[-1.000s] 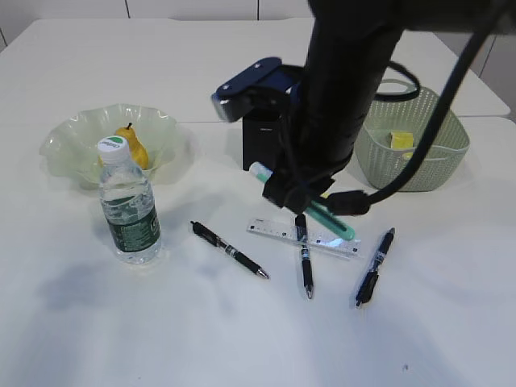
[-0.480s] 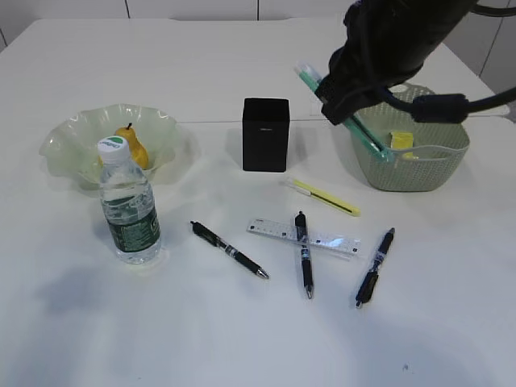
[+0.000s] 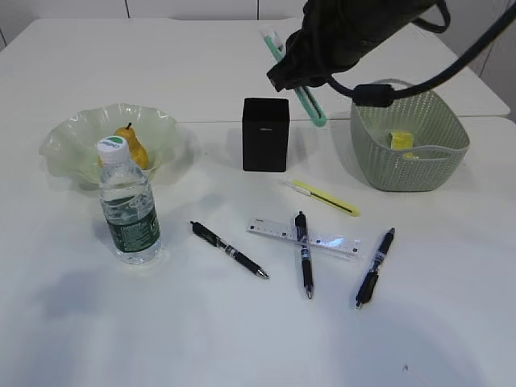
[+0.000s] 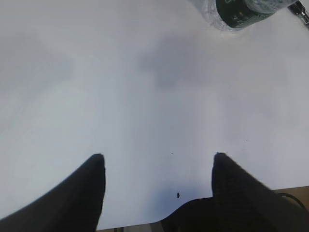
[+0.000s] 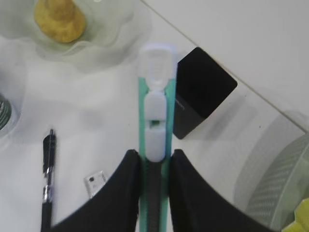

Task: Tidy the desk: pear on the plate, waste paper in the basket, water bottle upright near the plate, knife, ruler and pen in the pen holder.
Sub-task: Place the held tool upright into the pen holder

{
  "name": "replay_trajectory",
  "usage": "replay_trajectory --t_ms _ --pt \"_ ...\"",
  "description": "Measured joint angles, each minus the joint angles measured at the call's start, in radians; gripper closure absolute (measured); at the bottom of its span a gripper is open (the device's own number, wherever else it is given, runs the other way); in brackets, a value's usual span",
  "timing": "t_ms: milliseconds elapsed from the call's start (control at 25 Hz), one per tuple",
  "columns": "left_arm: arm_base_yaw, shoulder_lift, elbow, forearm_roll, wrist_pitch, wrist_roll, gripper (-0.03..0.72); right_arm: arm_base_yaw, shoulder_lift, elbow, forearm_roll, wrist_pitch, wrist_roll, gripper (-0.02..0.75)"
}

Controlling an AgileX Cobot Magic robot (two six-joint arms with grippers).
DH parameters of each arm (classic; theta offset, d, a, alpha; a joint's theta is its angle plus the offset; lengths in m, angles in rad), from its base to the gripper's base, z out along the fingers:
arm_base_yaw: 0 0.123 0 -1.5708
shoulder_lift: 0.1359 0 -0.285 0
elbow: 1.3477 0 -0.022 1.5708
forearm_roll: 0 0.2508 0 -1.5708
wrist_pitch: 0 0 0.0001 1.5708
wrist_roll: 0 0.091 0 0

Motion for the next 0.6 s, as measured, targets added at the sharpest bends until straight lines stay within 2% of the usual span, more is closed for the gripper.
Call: replay_trajectory --t_ms 240,600 --pt "0.0 0.0 0.0 0.0 0.0 0.0 0.199 -0.039 0.091 0.0 0.003 -0.206 0.006 0.611" --pt "0.0 0.0 0.0 0.0 0.0 0.0 0.2 -0.059 0.205 0.0 0.099 -0.507 0.013 0.611"
